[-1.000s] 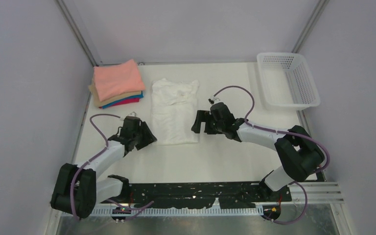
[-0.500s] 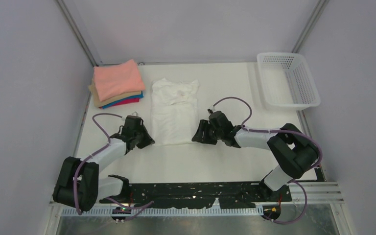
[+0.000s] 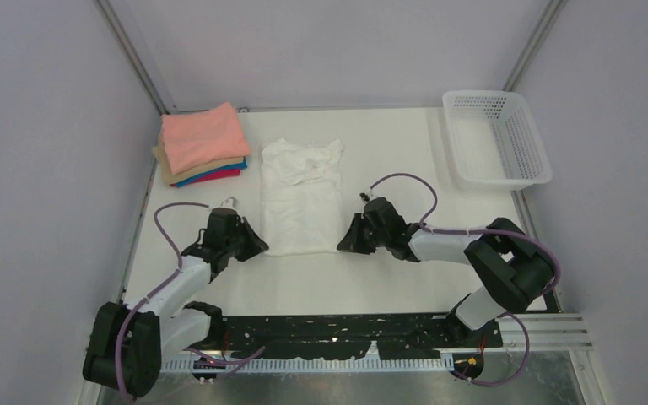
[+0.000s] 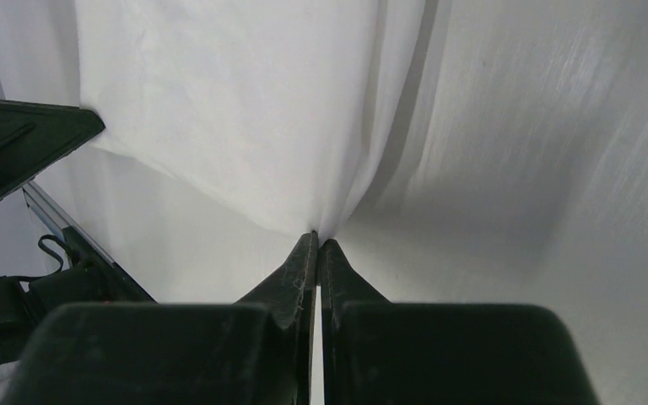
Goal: Fold and stack the t-shirts
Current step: Fold the long partially folded tshirt into a neat square
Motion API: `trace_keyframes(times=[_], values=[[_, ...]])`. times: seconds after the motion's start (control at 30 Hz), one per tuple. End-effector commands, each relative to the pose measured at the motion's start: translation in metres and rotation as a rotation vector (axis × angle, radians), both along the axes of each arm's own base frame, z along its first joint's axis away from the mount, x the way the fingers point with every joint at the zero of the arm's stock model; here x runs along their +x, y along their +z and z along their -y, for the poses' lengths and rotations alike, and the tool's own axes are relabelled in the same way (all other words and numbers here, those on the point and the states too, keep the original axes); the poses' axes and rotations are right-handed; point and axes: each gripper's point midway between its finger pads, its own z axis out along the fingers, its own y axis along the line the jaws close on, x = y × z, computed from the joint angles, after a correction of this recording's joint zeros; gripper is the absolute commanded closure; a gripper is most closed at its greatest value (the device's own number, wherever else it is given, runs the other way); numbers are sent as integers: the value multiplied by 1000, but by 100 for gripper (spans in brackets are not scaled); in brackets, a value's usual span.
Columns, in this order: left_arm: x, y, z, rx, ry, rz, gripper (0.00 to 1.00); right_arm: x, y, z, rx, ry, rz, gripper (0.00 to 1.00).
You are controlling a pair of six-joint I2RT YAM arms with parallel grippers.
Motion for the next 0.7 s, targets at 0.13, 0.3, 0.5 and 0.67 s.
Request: trace_keyframes(times=[0.13,0.3,0.5,0.67], values=[[-46,14,15,-132,-114,61,100,-41,50,11,20,194,77,94],[-80,44,37,-286,-224,129,100,-89,85,7,96,292,53,94],[-111,92,25,-309,-233,304,100,-134,112,14,179,335,46,94],[-115,108,25,-346,-227,368,100,-139,132,20,224,304,94,94]])
